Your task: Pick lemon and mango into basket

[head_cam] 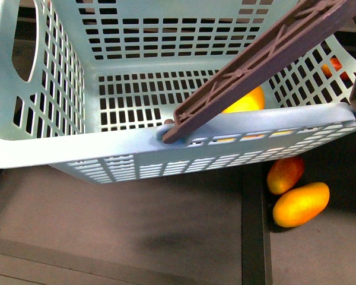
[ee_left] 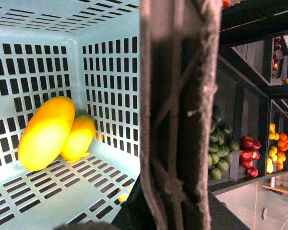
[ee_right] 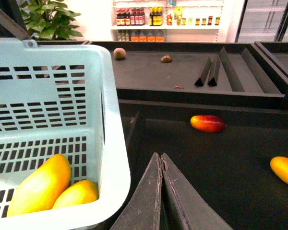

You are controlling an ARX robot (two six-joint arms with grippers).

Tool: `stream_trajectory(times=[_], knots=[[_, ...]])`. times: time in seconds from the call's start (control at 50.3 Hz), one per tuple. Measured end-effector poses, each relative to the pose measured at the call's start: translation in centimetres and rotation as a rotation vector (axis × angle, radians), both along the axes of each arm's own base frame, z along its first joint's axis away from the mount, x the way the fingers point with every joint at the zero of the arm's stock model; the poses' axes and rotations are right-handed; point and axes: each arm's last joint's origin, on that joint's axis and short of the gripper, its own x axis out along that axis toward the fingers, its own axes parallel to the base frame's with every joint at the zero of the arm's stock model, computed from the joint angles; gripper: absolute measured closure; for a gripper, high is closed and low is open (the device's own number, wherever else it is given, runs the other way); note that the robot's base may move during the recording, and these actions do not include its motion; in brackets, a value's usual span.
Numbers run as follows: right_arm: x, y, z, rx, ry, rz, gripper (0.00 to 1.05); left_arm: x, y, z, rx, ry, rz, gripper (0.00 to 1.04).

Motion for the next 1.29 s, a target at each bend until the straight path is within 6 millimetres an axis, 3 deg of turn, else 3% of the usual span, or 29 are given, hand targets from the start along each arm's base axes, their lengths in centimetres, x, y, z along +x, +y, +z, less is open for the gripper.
stream_trajectory(times=[0.139, 1.293], knots=[[-0.8, 0.0, -0.8, 0.000, -0.011, 0.002, 1.03, 0.0, 0.0, 0.0, 0.002, -0.001, 0.003, 1.00], [-4.4, 0.0, -0.8, 0.000, 0.006, -0.001, 1.03, 0.0, 0.0, 0.0, 0.001, -0.001, 0.002, 1.00]])
